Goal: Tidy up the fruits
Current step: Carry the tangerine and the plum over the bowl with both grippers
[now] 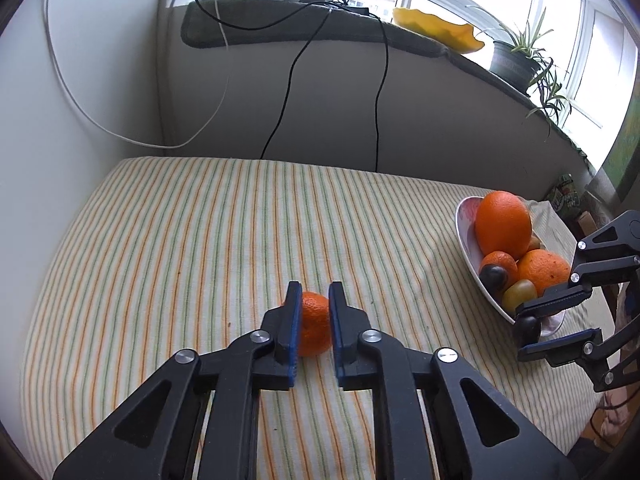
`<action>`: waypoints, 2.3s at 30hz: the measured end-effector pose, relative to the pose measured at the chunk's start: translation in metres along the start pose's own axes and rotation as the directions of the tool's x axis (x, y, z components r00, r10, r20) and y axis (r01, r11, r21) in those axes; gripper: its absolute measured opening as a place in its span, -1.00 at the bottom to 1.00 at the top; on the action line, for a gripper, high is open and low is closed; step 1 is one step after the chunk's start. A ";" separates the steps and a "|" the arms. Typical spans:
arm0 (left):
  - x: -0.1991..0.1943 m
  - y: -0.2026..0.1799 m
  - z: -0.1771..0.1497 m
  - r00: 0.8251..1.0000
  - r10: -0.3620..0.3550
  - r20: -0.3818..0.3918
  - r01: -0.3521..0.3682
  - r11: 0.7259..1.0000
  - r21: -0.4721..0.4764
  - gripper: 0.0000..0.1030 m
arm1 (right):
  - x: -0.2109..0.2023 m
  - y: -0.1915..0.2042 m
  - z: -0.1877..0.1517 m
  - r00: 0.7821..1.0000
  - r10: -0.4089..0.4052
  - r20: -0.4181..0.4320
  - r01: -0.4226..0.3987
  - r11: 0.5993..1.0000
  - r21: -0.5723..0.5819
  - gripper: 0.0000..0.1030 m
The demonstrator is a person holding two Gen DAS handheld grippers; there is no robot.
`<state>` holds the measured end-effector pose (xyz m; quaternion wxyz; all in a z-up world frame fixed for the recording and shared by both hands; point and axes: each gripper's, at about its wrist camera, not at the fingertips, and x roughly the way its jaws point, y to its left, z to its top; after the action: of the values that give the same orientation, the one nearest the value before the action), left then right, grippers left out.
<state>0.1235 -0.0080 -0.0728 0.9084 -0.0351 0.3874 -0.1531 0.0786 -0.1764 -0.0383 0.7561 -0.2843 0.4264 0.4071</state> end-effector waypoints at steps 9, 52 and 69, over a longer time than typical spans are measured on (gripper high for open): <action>0.005 0.000 -0.005 0.998 0.059 -0.003 -0.059 0.998 0.001 -0.08 | -0.002 -0.006 -0.003 1.000 0.006 0.016 -0.007 1.000 0.015 -0.53; -0.020 -0.034 0.000 1.000 0.000 0.010 -0.001 1.000 0.022 -0.31 | -0.037 -0.026 -0.024 0.991 -0.026 0.130 0.008 0.991 0.136 -0.53; -0.005 -0.099 0.025 0.992 -0.126 0.024 0.124 0.988 0.091 -0.31 | -0.052 -0.094 -0.065 0.977 -0.123 0.172 0.057 0.936 0.348 -0.52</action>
<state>0.1129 -0.1015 -0.0342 0.9033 -0.0209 0.3637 -0.2265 0.1167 -0.2945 -0.0157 0.8492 -0.1278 0.4023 0.3172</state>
